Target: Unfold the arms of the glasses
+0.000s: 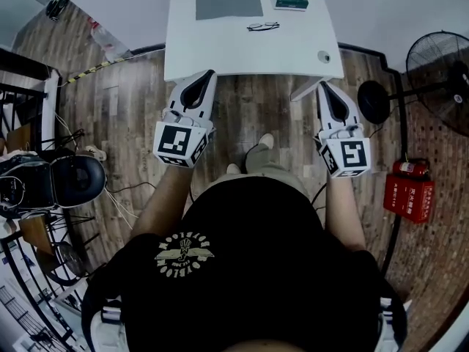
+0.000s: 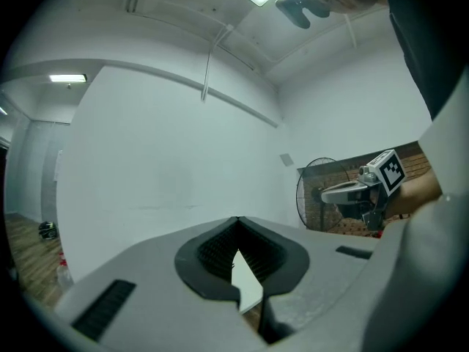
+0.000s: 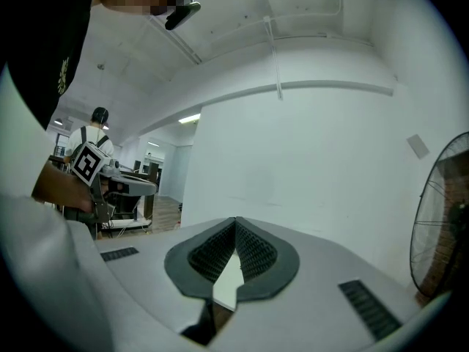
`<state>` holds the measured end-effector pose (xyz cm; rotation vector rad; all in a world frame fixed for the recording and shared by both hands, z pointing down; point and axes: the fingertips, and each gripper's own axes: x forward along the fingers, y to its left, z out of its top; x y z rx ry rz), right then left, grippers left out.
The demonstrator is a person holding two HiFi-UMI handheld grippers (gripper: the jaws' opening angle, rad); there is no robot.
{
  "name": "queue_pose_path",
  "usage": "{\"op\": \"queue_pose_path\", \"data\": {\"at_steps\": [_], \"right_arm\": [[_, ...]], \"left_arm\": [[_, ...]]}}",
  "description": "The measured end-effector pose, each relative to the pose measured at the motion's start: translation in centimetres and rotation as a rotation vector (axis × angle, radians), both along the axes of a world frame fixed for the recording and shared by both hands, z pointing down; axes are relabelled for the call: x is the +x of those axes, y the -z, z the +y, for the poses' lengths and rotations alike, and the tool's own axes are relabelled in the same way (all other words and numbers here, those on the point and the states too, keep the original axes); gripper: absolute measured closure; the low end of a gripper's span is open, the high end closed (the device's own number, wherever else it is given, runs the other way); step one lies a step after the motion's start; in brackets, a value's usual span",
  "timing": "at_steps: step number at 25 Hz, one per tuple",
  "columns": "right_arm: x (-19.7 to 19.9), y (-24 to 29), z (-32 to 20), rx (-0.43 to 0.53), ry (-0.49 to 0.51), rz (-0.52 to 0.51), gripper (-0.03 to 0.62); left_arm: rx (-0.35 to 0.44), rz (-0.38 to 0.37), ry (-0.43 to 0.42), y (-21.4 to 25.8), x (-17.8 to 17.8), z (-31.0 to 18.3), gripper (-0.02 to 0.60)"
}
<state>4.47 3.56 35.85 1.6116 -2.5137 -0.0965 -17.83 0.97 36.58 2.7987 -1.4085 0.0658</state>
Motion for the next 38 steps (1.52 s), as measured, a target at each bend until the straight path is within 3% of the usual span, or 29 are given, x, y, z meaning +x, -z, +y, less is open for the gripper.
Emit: {"op": "queue_pose_path", "data": {"at_steps": [10,20,26,38], "right_arm": [[0.9,-1.1,-4.7,-0.025,0.027,0.009,0.594],[2.3,-2.5,-9.2,-0.048,0.037,-0.012,0.594],[2.7,-3.1,-12.2,-0.059,0.079,0.049,0.594],[5.3,-2.7,-18.2,-0.057,0.175,0.054,0.594]], "left_arm": [[0.022,-0.006,0.001,0.0,1.1,-4.4,0.575],[-0.007,-0.014,-0.112,-2.6,3.6,-8.6,0.575],[-0.01,-0.021,-0.178,-2.1,5.6,-11.0,0.575],[-0.017,-0.054,-0.077,-0.9,8.2,-16.0,0.575]]}}
